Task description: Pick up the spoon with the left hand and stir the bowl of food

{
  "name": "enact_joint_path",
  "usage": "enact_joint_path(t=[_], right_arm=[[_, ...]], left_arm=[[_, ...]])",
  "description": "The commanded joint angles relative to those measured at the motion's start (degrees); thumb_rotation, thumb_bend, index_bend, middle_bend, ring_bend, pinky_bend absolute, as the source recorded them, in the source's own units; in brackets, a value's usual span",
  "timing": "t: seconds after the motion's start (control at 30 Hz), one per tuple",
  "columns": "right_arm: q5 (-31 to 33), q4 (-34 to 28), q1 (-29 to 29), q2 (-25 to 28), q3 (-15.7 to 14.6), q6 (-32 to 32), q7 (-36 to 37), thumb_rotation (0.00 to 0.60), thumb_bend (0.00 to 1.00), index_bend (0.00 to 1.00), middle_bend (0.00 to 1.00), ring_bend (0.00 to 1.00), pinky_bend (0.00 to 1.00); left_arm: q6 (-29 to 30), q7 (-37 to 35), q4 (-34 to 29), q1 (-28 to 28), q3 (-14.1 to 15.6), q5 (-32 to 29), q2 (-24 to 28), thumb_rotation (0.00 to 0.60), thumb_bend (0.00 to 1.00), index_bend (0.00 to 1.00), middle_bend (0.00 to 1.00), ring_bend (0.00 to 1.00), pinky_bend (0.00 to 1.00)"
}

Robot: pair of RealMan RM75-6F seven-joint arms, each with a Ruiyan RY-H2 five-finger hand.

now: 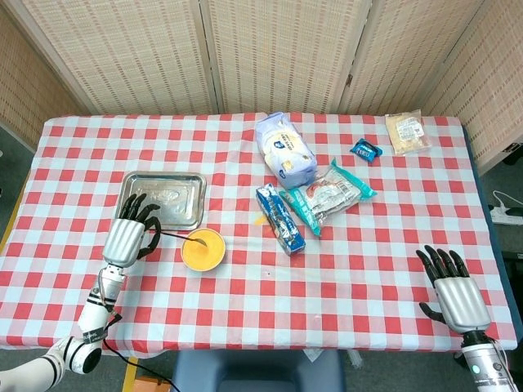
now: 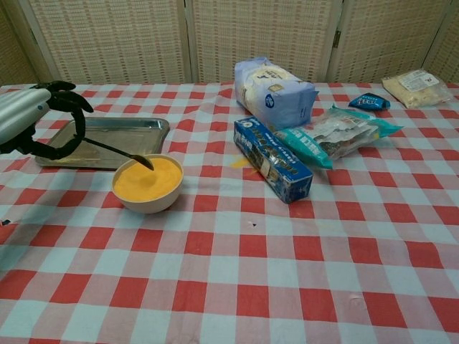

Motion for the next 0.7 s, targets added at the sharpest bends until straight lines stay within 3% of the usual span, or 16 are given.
enact_joint_path(t=[0.03, 0.4, 0.7], right_arm=[[-0.42, -0.15, -0.05, 0.07, -0.23, 0.11, 0.04, 0.600, 0.12, 0.00, 0.00, 0.00, 0.00], [-1.71, -0.48, -0.24, -0.02, -0.76, 0.63, -0.21, 0.600, 0.12, 0.00, 0.00, 0.00, 0.00], [-1.05, -0.30, -0.12, -0.07, -0.52, 0.25, -0.26, 0.600, 0.12, 0.00, 0.00, 0.00, 0.00]], left_arm=[[1.16, 0.40, -1.87, 1.32, 1.00, 0.44, 1.43, 0.600, 0.72, 0.83, 0.24, 0.01, 0.00], [1.23, 3.22, -3.15, 3.02, 3.42, 1.44, 2.18, 0.600, 0.72, 0.82, 0.24, 0.01, 0.00], [-0.14, 3.36, 0.86, 1.28, 1.77, 0.75, -1.14, 0.600, 0.72, 0.83, 0.24, 0.01, 0.00]])
